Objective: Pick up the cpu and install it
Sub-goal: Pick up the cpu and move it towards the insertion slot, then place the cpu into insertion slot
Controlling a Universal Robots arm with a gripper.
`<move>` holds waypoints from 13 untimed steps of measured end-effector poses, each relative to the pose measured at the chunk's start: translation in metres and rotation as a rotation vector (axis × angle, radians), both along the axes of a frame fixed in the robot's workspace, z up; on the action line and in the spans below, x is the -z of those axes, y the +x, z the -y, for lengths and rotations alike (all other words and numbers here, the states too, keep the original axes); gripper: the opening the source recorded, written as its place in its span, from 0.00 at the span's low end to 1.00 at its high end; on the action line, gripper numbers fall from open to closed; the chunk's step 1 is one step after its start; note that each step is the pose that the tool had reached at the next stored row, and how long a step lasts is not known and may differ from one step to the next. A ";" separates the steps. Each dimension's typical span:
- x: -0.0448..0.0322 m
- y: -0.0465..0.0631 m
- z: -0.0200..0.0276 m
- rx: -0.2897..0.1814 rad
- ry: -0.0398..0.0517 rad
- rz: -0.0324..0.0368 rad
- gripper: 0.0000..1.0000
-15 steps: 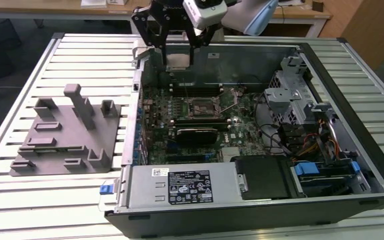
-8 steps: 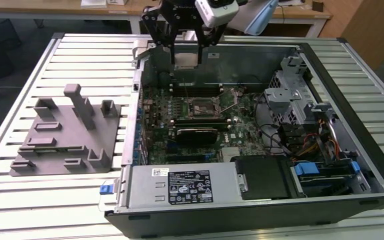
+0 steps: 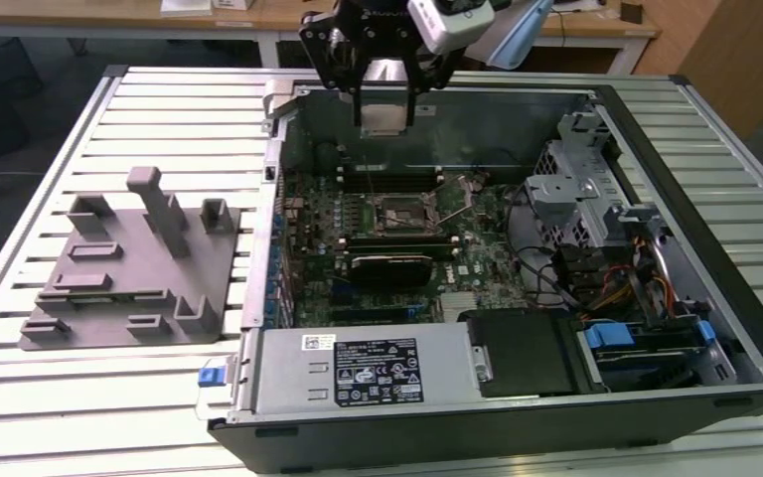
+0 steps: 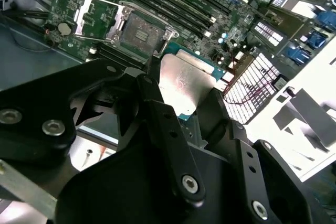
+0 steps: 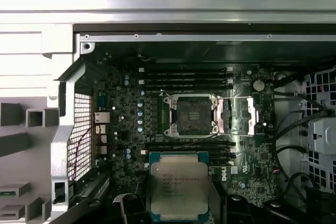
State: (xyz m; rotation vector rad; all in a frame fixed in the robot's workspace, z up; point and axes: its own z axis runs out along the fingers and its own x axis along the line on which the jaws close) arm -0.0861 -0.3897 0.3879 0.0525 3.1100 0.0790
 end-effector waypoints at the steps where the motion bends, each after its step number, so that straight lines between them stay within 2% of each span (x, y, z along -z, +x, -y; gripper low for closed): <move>1: 0.0001 0.001 -0.0001 0.000 0.0000 0.0000 0.53; 10: 0.0001 0.003 -0.0001 0.002 -0.0001 0.0000 0.53; 13: 0.0003 0.003 -0.0001 0.032 0.0001 0.0001 0.53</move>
